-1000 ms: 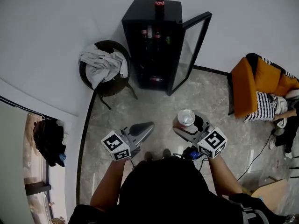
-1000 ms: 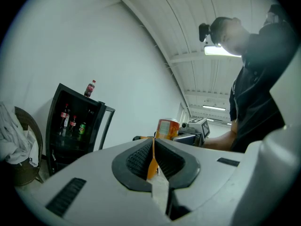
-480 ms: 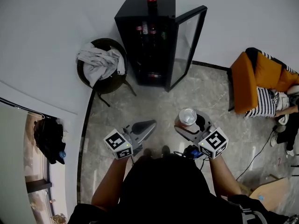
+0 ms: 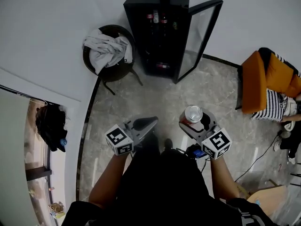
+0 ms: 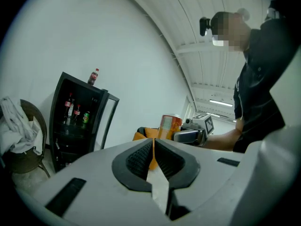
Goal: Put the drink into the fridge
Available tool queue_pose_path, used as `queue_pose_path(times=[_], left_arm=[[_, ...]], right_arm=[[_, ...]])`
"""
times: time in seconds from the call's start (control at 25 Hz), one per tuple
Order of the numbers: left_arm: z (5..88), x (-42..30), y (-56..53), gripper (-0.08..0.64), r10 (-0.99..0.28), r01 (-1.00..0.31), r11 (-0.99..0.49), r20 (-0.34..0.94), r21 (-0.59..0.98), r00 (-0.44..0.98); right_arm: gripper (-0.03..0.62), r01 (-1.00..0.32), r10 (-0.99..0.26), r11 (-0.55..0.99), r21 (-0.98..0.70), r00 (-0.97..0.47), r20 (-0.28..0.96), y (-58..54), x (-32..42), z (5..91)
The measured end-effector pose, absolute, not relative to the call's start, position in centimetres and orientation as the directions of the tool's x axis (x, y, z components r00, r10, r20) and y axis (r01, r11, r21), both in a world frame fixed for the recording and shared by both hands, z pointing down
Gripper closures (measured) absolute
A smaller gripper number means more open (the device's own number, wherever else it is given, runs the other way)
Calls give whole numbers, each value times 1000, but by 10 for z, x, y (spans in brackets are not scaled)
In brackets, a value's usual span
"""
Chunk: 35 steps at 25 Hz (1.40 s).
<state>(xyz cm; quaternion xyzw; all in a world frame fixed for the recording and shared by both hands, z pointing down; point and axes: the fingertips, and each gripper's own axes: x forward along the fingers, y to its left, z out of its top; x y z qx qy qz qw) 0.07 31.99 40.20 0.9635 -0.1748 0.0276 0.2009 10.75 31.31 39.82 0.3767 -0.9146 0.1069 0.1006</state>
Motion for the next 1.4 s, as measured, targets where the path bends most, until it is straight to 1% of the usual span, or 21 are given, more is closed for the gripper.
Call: queue_pose_path(times=[0.2, 0.4, 0.6, 0.8, 1.0, 1.2, 1.4], left_arm=[[408, -8, 293, 540, -321, -337, -853, 109, 399, 941], [402, -20, 248, 540, -320, -316, -860, 59, 401, 946], [401, -48, 203, 540, -325, -313, -862, 38, 398, 945], [388, -85, 158, 540, -334, -312, -871, 7, 379, 943], [391, -121, 129, 540, -339, -310, -867, -6, 391, 941], [409, -123, 109, 540, -314, -278, -850, -6, 447, 949], [425, -109, 91, 540, -295, -257, -836, -4, 486, 955]], right_arm=[[276, -709, -660, 697, -108, -693, 291, 296, 97, 402], [276, -702, -645, 704, -108, -696, 316, 262, 77, 403], [276, -682, -622, 724, -105, -711, 329, 212, 48, 396], [276, -688, -633, 721, -82, -703, 324, 168, 27, 377], [276, -709, -640, 701, -77, -672, 373, 142, 9, 380], [276, -714, -644, 697, -66, -665, 379, 117, -2, 377], [276, -706, -629, 706, -57, -662, 407, 92, 2, 389]])
